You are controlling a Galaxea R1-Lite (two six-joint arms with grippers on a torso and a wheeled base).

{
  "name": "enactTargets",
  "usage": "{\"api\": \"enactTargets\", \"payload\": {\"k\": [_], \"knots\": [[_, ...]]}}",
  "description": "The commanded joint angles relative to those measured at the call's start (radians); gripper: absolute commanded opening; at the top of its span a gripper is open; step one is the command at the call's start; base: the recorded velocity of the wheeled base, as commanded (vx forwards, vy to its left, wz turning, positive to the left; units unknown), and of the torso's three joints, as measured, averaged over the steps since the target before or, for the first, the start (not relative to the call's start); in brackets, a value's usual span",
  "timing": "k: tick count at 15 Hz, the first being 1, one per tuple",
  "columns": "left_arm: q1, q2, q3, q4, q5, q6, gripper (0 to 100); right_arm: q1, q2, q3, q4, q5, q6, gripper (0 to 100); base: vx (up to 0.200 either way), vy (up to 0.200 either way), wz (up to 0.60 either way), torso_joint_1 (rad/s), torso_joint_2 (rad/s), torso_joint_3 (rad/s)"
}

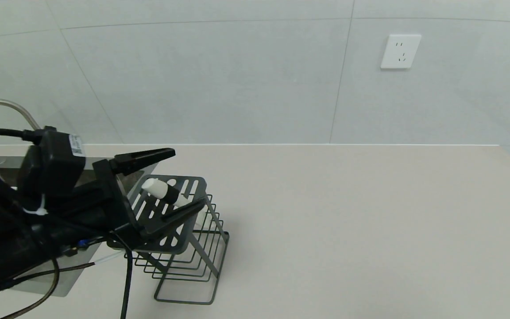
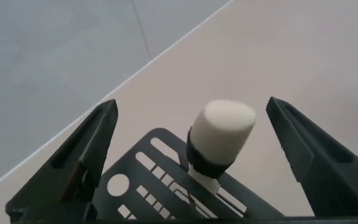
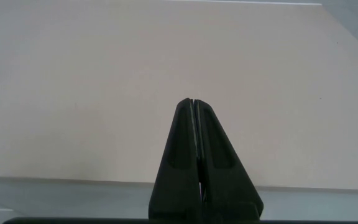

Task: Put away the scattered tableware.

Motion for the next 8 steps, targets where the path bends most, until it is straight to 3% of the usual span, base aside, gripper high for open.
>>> {"api": "enactTargets", "payload": {"k": [1, 2, 4, 5, 6, 8], "knots": [[0.000, -0.170, 0.010, -0.004, -0.001, -0.003, 100, 0.000, 0.001, 0.000, 0.000, 0.000, 0.000, 0, 0.000, 0.000, 0.00, 0.000, 0.00, 0.000], [0.000, -0.213, 0.015, -0.001, -0.001, -0.004, 100, 0.000, 0.001, 0.000, 0.000, 0.000, 0.000, 0, 0.000, 0.000, 0.00, 0.000, 0.00, 0.000], [0.000, -0.412, 0.048, 0.020, 0.003, -0.040, 100, 0.000, 0.001, 0.000, 0.000, 0.000, 0.000, 0, 0.000, 0.000, 0.00, 0.000, 0.00, 0.000], [0.003, -0.630, 0.077, 0.120, 0.012, -0.122, 100, 0.000, 0.001, 0.000, 0.000, 0.000, 0.000, 0, 0.000, 0.000, 0.00, 0.000, 0.00, 0.000], [0.016, -0.793, 0.077, 0.260, 0.014, -0.168, 100, 0.000, 0.001, 0.000, 0.000, 0.000, -0.001, 0, 0.000, 0.000, 0.00, 0.000, 0.00, 0.000], [0.059, -1.095, 0.025, 0.643, 0.016, -0.241, 100, 0.000, 0.001, 0.000, 0.000, 0.000, -0.003, 0, 0.000, 0.000, 0.00, 0.000, 0.00, 0.000]]}}
